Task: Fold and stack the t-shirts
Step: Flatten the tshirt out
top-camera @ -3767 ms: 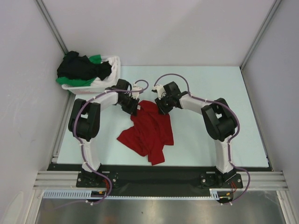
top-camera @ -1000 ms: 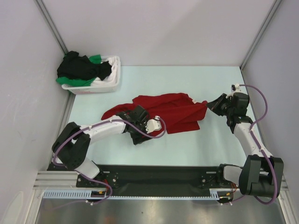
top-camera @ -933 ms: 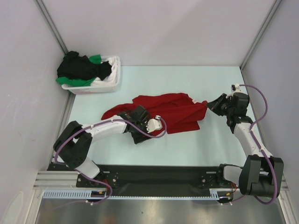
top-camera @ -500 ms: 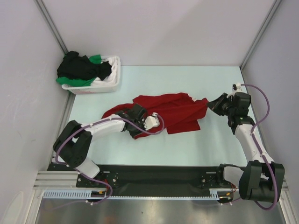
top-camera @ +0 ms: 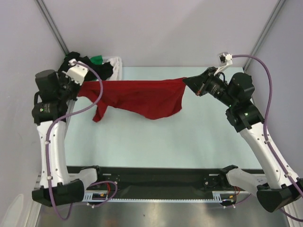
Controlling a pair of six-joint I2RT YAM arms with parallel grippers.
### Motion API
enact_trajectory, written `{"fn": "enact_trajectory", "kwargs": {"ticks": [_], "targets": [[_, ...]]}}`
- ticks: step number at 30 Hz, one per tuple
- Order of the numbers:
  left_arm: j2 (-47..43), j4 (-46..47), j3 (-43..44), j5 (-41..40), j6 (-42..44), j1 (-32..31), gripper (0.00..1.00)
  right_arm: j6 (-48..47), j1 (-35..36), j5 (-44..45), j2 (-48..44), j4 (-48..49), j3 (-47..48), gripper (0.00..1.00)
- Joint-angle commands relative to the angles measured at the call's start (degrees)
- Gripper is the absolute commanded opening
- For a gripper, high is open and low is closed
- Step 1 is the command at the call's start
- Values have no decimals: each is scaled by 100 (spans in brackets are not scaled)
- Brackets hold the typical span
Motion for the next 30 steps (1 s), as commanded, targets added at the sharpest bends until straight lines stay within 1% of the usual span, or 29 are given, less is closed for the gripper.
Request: {"fn": "enact_trajectory", "kwargs": {"ticks": [1, 3, 4, 5, 6, 7, 8, 9, 10, 11, 12, 13, 15, 16, 18, 19, 21, 22, 24, 25, 27, 28, 30], "targets": [[-110, -987, 509, 759, 861, 324, 0, 204, 91, 75, 33, 512, 169, 0], [-75, -1235, 492, 1303, 1159, 324, 0, 117, 39, 258, 69, 399, 134, 0], [-5, -1445, 414, 1932, 1222, 280, 0, 91, -23, 425, 60, 337, -5, 0], [30, -1543, 187, 2165, 1310, 210, 1, 116, -110, 470, 25, 319, -111, 0], [66, -1648, 28, 2367, 1563, 105, 0, 160, -355, 488, -19, 310, -260, 0], [136, -1675, -157, 2439, 1609, -227, 0, 187, -496, 497, -71, 328, -566, 0], [188, -1606, -585, 2353, 1601, -482, 0, 222, -628, 523, -168, 284, -743, 0], [250, -1449, -824, 2256, 1522, -702, 0, 257, -917, 514, -221, 275, -902, 0], [329, -1360, -1035, 2142, 1452, -1427, 0, 240, -998, 540, -265, 266, -1243, 0], [565, -1307, -1385, 2036, 1390, -1730, 0, 205, -1077, 636, -344, 214, -1411, 0], [697, -1280, -1502, 2062, 1268, -2011, 0, 57, -1174, 803, -370, 196, -1561, 0], [838, -1289, -1581, 2097, 1223, -2493, 0, -32, -1209, 926, -379, 170, -1745, 0], [1277, -1359, -1679, 2219, 1117, -2865, 0, -199, -1341, 1120, -353, -6, -2097, 0], [1427, -1411, -1714, 2281, 1091, -3206, 3, -295, -1542, 1138, -336, -15, -2203, 0], [1805, -1534, -1758, 2395, 1091, -3533, 12, -305, -1780, 1016, -257, 55, -2485, 0], [1902, -1561, -1784, 2378, 1091, -3848, 23, -314, -1868, 1006, -239, 99, -2555, 0], [2043, -1605, -1837, 2378, 1100, -4044, 36, -366, -1992, 963, -169, 169, -2670, 0], [2009, -1588, -1837, 2439, 1091, -4079, 46, -419, -2210, 962, -99, 178, -2687, 0], [1869, -1440, -1872, 2344, 995, -4018, 52, -472, -2247, 936, -37, 178, -2696, 0], [1755, -1316, -1968, 2108, 925, -3870, 55, -472, -2256, 936, -2, 178, -2705, 0], [1535, -975, -2109, 1870, 749, -3633, 57, -481, -2273, 919, 16, 222, -2740, 0], [1307, -894, -2292, 1625, 713, -3362, 57, -472, -2282, 910, 42, 248, -2758, 0], [1096, -884, -2513, 1290, 678, -3166, 54, -463, -2291, 901, 51, 301, -2784, 0]]}}
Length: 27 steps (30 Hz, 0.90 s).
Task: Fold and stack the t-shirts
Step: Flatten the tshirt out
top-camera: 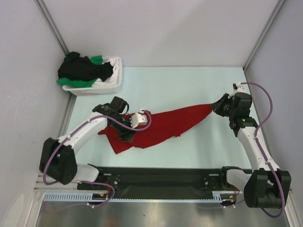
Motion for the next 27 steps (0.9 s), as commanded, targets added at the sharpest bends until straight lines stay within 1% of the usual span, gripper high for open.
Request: {"fn": "enact_trajectory", "kwargs": {"ticks": [1, 3, 4, 6, 7, 8, 9, 11, 14, 16, 17, 18, 19, 21, 22, 24, 25, 26, 27], "targets": [[-754, 176, -521, -702, -116, 456, 47, -101, -40, 7, 1, 408, -63, 0], [-1071, 26, -883, -879, 25, 457, 45, -66, -48, -19, 18, 452, -81, 0], [-1194, 35, -1250, -993, 17, 439, 47, -57, -48, -37, 45, 505, -81, 0], [-1406, 244, -1603, -1344, -115, 439, 51, -30, -48, -98, 115, 532, -72, 0], [-1407, 333, -1736, -1450, -185, 430, 55, 13, -48, -107, 141, 558, -72, 0], [-1363, 438, -1955, -1616, -308, 430, 56, 22, -48, -125, 150, 575, -72, 0], [-1319, 700, -2026, -1662, -378, 413, 58, 40, -48, -134, 159, 593, -63, 0], [-1240, 904, -2149, -1671, -475, 351, 63, 58, -48, -134, 159, 611, -81, 0], [-1064, 1448, -2316, -1864, -546, 281, 65, 75, -48, -134, 107, 576, -81, 0], [-898, 1739, -2378, -1996, -572, 290, 63, 84, -48, -151, 10, 567, -125, 0], [-853, 1774, -2413, -2022, -572, 281, 61, 84, -40, -151, -8, 549, -142, 0], [-801, 1810, -2440, -2048, -572, 281, 56, 84, -48, -134, -43, 523, -151, 0], [-757, 1819, -2458, -2075, -572, 281, 34, 84, -48, -134, -87, 514, -151, 0], [-791, 1706, -2440, -2075, -564, 281, 6, 93, -57, -116, -218, 427, -134, 0], [-939, 1626, -2388, -2145, -581, 281, 0, 102, -57, -116, -271, 348, -64, 0], [-1256, 1320, -2046, -2320, -660, 316, 0, 171, -83, -169, -464, 207, 77, 0], [-1422, 1213, -1845, -2426, -686, 464, 0, 198, -92, -204, -543, 67, 330, 0], [-1781, 960, -1294, -2505, -722, 596, 0, 216, -101, -265, -709, -4, 480, 0], [-1871, 783, -932, -2488, -748, 745, 0, 242, -110, -300, -798, -74, 682, 0]]}}
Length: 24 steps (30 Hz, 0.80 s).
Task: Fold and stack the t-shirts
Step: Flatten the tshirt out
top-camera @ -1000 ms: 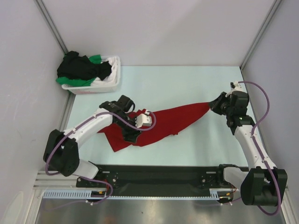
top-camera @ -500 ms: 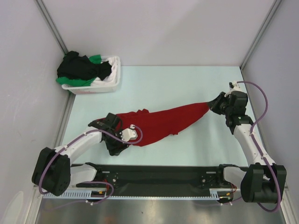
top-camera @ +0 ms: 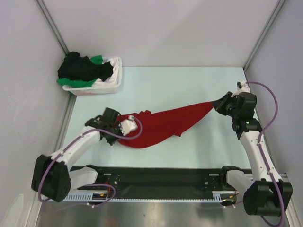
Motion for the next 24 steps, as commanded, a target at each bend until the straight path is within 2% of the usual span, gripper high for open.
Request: {"fn": "enact_trajectory", "kwargs": {"ticks": [1, 2, 4, 5, 9, 13, 16, 19, 23, 24], "targets": [[-727, -507, 1491, -198, -206, 625, 0, 129, -84, -128, -536, -151, 884, 0], [-762, -848, 2322, -198, -259, 776, 0, 120, -92, -119, -607, -230, 1321, 0], [-806, -1079, 3065, -206, -303, 1171, 0, 111, -101, -84, -827, -362, 1728, 0], [-815, -1193, 3739, -215, -294, 1269, 0, 102, -101, -84, -888, -398, 1965, 0], [-832, -1783, 5149, -478, -382, 1612, 0, 15, -110, 12, -1187, -652, 3185, 0], [-789, -2011, 6509, -900, -470, 1753, 0, -161, -110, 293, -1529, -933, 3917, 0], [-562, -2152, 7240, -1067, -426, 1762, 0, -240, -110, 443, -1592, -1048, 4286, 0], [-176, -1986, 7620, -1260, -365, 1762, 0, -311, -110, 575, -1452, -935, 4323, 0], [439, -1223, 7709, -1235, -224, 1762, 0, -311, -110, 628, -820, -487, 4209, 0], [633, -1116, 7761, -1165, -233, 1762, 0, -320, -110, 584, -427, -355, 4208, 0]]}}
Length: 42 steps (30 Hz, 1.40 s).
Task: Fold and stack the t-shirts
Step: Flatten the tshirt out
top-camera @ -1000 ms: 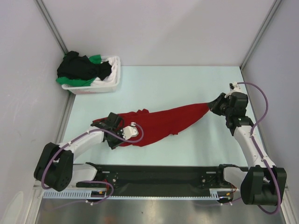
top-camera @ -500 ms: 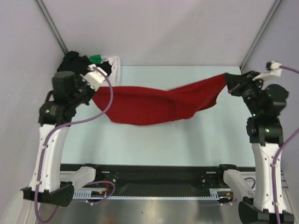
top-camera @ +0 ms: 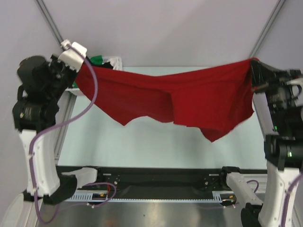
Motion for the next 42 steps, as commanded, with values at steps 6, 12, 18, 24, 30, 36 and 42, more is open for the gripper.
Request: {"fn": "enact_trajectory", "kwargs": {"ticks": [6, 12, 18, 24, 30, 36, 42], "targets": [[2333, 1220, 1083, -117, -170, 66, 0, 149, -82, 199, 2644, 1524, 290, 0], [3645, 1773, 2869, -327, -443, 66, 0, 913, -468, -266, 4246, 2053, 1834, 0], [3761, 2451, 2879, -197, -443, 66, 0, 940, -591, -592, 5389, 1097, 3847, 0], [3287, 2810, 1642, 269, -241, 57, 0, 1098, -811, -777, 4952, 1225, 2931, 0], [2286, 3522, -1283, 1017, 224, -13, 0, 1204, -899, -838, 3688, 1858, -162, 0], [1609, 3778, -3921, 1446, 401, -57, 0, 1204, -978, -970, 2737, 1808, -2884, 0], [1379, 3848, -5513, 1526, 427, -84, 0, 1073, -1058, -900, 2174, 1604, -4400, 0]]}}
